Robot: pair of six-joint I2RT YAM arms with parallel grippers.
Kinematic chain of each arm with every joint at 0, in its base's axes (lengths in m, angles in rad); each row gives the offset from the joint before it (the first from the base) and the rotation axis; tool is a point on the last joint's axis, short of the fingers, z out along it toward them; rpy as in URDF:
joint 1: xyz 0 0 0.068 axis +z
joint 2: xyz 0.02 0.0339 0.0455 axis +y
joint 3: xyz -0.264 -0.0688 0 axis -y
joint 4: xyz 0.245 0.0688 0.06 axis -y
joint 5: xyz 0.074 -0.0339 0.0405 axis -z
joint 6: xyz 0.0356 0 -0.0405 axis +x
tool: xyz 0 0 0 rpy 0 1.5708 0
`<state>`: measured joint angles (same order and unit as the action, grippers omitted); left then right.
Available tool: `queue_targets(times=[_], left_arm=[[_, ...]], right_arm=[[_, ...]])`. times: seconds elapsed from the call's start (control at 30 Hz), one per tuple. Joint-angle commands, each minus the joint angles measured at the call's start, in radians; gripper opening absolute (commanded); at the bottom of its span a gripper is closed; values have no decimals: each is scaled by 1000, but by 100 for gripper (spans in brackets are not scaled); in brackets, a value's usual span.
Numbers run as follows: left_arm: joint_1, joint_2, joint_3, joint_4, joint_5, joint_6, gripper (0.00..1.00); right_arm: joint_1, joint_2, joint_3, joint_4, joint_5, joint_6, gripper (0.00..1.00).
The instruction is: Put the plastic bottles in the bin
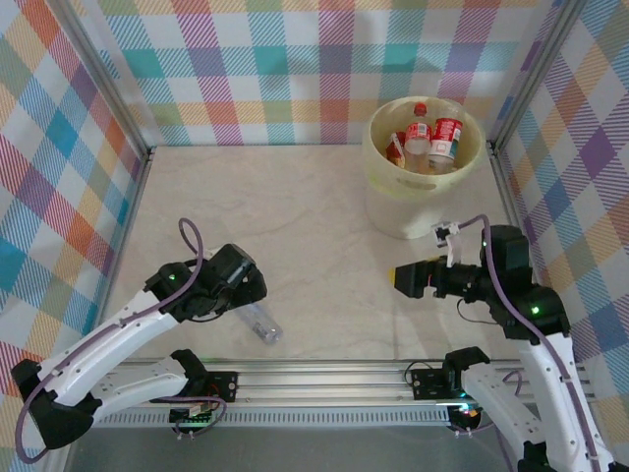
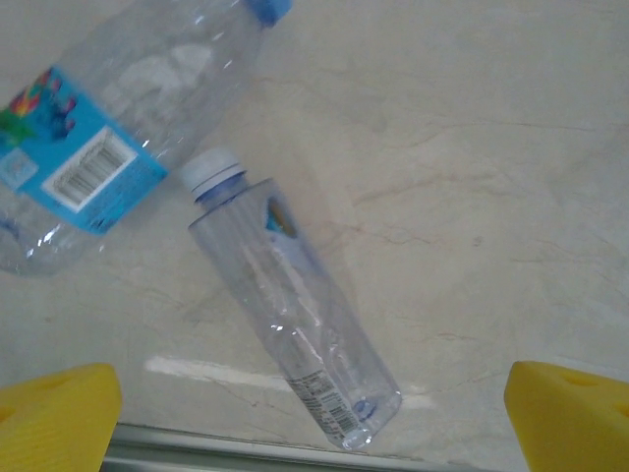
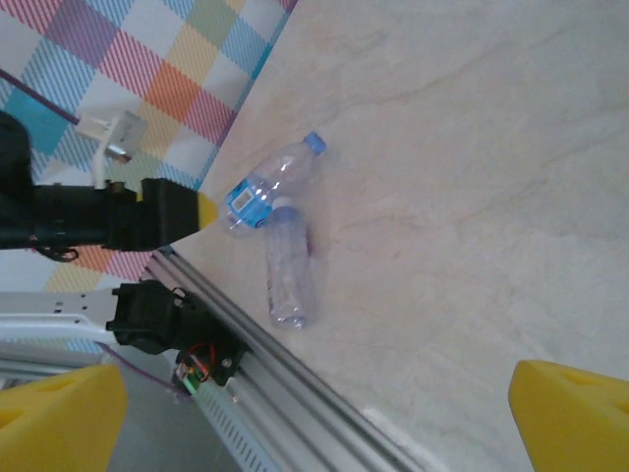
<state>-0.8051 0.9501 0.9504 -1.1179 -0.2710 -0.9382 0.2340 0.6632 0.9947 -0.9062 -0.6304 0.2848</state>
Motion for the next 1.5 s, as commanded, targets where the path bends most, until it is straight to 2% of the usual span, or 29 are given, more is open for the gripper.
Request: queue_targets(times=[0.0, 0.23, 0.37, 0.5, 0.7, 0.97, 1.33, 1.47], left_arm=[[-13, 8, -72, 31, -2, -147, 100], [28, 59, -166, 152, 38, -187, 97], [88, 89, -224, 236, 121, -166, 94], [155, 103, -282, 311, 167, -148, 87], [237, 111, -368, 427, 257, -118, 85], [324, 135, -395, 477, 308, -59, 78], [356, 187, -403, 526, 329, -14, 69], [357, 186, -404, 551, 343, -4, 60]], right_arm=[[-7, -40, -54, 22, -43, 78, 100], [-7, -98, -147, 106, -77, 174, 100], [-7, -128, -205, 167, -104, 231, 100], [-7, -132, -233, 170, -97, 238, 100], [-7, -134, -259, 180, -104, 247, 100], [-7, -121, -293, 232, -124, 282, 100], [-7, -115, -330, 269, -147, 308, 100], [-7, -113, -335, 284, -153, 322, 100]])
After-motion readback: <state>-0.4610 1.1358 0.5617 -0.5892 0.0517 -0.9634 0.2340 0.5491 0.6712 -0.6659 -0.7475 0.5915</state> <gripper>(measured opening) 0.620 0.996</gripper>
